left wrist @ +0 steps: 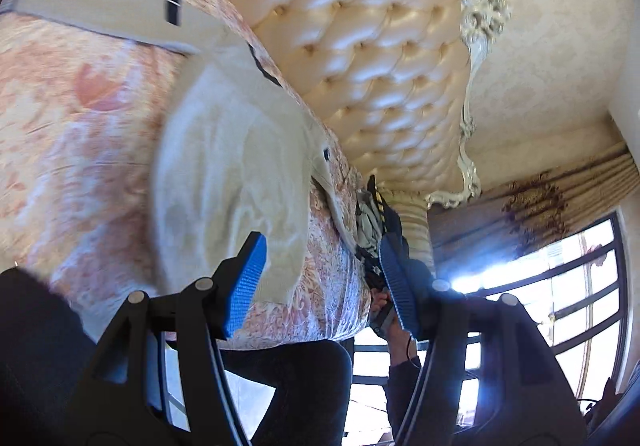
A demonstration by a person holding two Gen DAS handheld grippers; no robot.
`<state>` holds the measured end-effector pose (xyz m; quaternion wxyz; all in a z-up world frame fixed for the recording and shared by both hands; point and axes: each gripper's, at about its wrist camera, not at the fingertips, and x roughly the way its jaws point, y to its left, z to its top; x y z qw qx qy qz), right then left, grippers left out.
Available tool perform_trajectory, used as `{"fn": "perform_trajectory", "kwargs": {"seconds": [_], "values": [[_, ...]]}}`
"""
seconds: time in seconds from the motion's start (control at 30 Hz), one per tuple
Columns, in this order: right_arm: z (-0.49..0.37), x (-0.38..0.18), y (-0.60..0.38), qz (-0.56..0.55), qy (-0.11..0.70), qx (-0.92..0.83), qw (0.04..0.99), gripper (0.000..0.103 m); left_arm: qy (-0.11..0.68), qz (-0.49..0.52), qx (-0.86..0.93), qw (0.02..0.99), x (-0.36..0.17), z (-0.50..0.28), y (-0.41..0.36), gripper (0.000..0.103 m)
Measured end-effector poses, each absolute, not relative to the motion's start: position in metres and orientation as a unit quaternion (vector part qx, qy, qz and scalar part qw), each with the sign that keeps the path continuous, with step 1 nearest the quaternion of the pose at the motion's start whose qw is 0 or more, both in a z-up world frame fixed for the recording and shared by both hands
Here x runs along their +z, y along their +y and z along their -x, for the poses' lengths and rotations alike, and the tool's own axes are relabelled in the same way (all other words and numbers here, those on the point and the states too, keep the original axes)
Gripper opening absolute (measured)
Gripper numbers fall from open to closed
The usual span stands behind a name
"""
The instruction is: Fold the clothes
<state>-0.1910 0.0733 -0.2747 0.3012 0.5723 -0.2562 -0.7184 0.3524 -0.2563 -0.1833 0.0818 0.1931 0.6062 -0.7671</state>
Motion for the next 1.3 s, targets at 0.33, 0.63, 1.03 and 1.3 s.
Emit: {"fn": "perform_trajectory", "kwargs": {"seconds": [0.33,0.63,1.03,1.3], "values": [[0.228,-0.217,0.066,-0.522,-0.170,-0.781,0.298,0.005,0.618,-0.177,-0.759,0.100,-0.192,-0.376,-0.264,0.062],[0.234,-0.263,0.076,-0.567,-0.101,-0.783,0.236,0.011,0.619,-0.159,-0.754,0.148,-0.198,-0.410,-0.283,0.062],[0.143,-0.183,0.105,-0.494,-0.083,-0.813,0.297,0.081,0.669,-0.050,-0.691,0.270,-0.279,-0.549,-0.440,0.063],[0.041,-0.149,0.045,-0.489,-0.087,-0.762,0.414,0.082,0.661,-0.120,-0.695,0.255,-0.318,-0.541,-0.494,0.048]]}}
